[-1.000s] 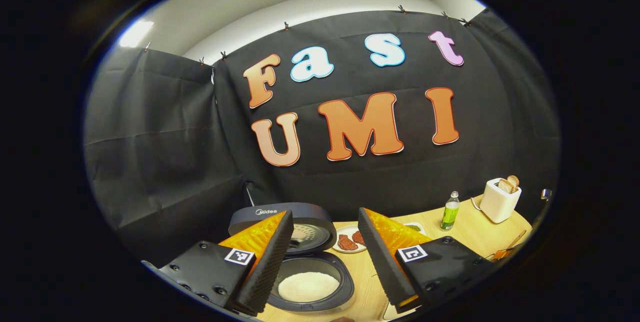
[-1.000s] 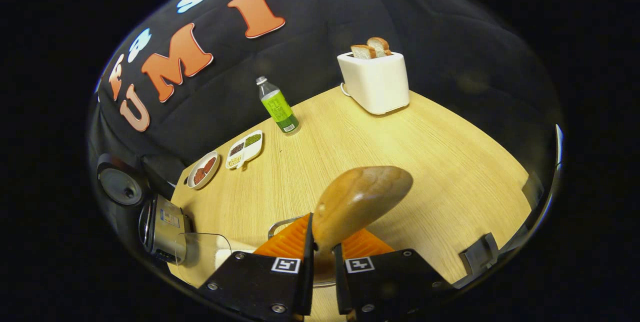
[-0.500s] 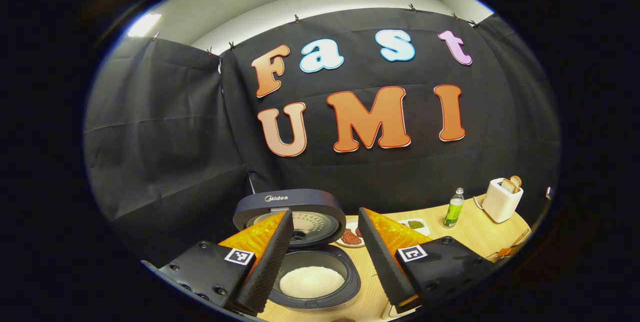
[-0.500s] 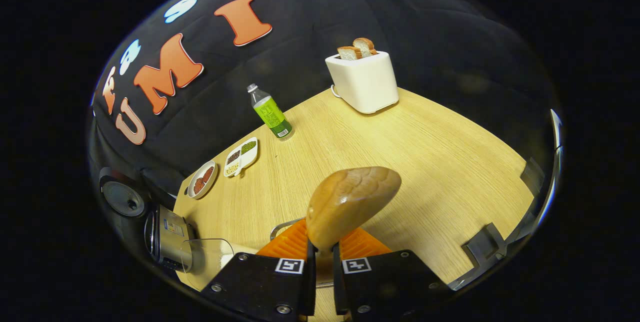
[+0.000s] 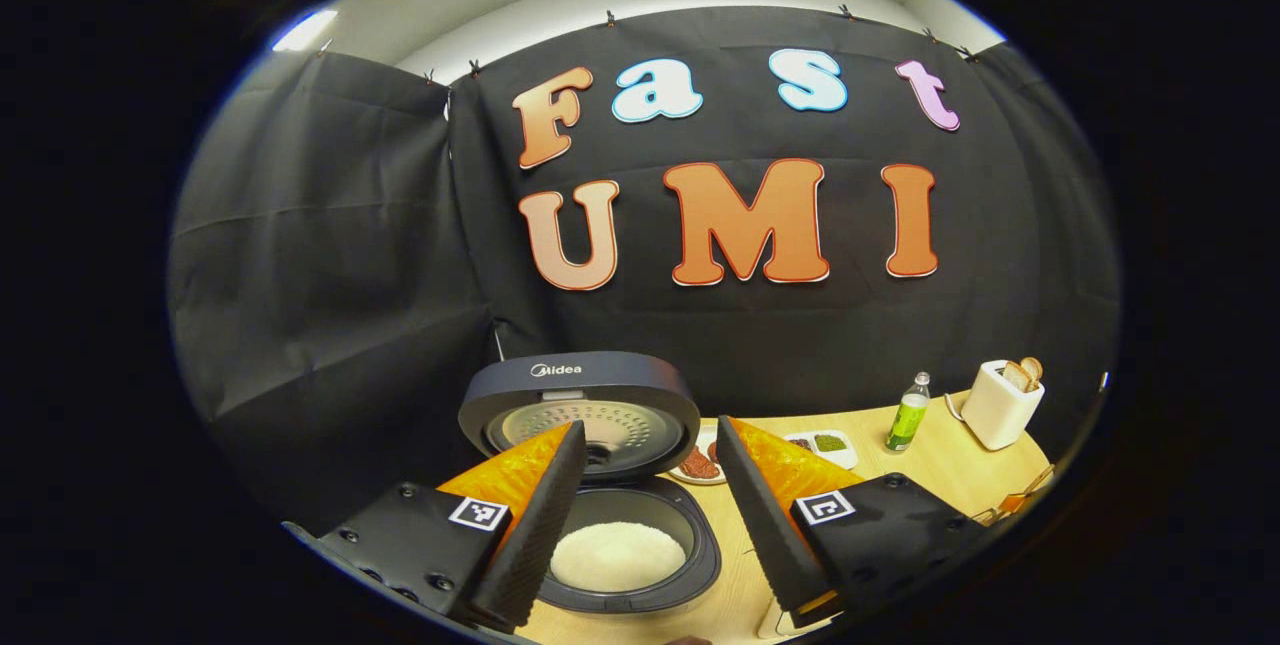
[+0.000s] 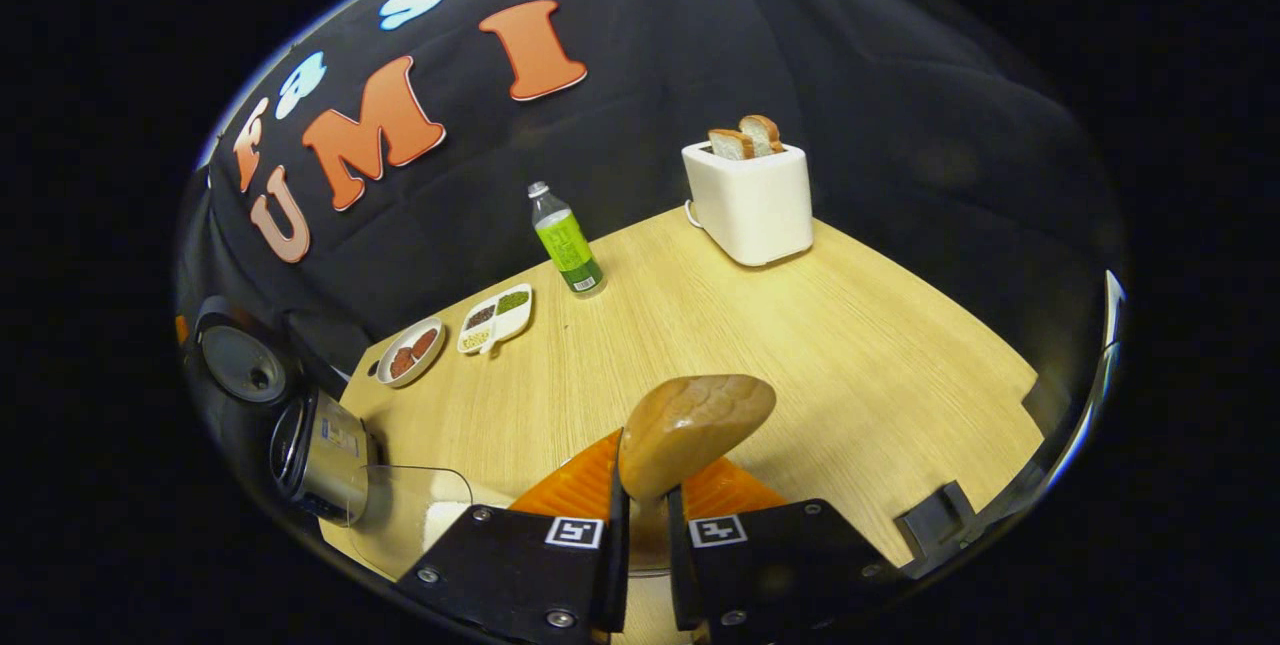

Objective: Close the left gripper, press the button to open the rice cooker; take a wooden spoon from the chopstick holder with the right hand, scoop a spoonful of rice and pour it into the rice cooker, then put the wooden spoon back into the chopstick holder.

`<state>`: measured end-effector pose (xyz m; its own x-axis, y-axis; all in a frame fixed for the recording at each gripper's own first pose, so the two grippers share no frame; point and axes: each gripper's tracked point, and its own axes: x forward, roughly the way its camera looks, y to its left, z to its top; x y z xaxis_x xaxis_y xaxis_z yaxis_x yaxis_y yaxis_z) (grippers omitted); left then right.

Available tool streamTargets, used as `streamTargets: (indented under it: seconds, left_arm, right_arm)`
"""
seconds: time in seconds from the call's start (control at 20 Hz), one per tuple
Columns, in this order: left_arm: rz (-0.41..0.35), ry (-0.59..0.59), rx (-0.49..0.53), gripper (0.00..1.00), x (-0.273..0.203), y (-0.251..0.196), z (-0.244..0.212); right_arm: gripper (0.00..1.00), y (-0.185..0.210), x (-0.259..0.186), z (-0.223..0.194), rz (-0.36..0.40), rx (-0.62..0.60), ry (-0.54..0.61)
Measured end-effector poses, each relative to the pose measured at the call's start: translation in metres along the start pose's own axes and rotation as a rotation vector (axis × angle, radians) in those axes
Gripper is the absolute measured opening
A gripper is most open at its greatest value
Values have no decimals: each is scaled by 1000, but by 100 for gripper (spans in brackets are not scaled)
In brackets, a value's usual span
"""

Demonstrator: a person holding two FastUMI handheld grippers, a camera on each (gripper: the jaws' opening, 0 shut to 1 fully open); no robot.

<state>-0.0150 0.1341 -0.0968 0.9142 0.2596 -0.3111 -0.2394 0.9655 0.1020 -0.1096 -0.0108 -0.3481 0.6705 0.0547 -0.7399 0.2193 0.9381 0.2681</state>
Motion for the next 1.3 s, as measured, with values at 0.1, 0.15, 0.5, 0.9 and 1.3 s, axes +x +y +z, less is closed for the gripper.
streamTargets:
  seconds: [0.1, 0.15, 0.5, 0.9, 1.3]
  left_arm:
    - [-5, -9, 8, 96, 2, -1, 3]
    - [-11, -12, 11, 96, 3, -2, 4]
    - [-23, -44, 18, 89, 6, 5, 7]
    - [-48, -43, 43, 89, 21, 21, -11]
    - [-112, -47, 55, 88, 34, 36, -24]
  right_arm:
    - [14, 4, 0, -2, 3, -2, -4]
    - [13, 5, -1, -3, -1, -7, -2]
    - [9, 30, -28, 35, -22, -49, -87]
    - [9, 111, -72, 73, 74, -139, -206]
    - [9, 164, -61, 2, 51, -338, -154]
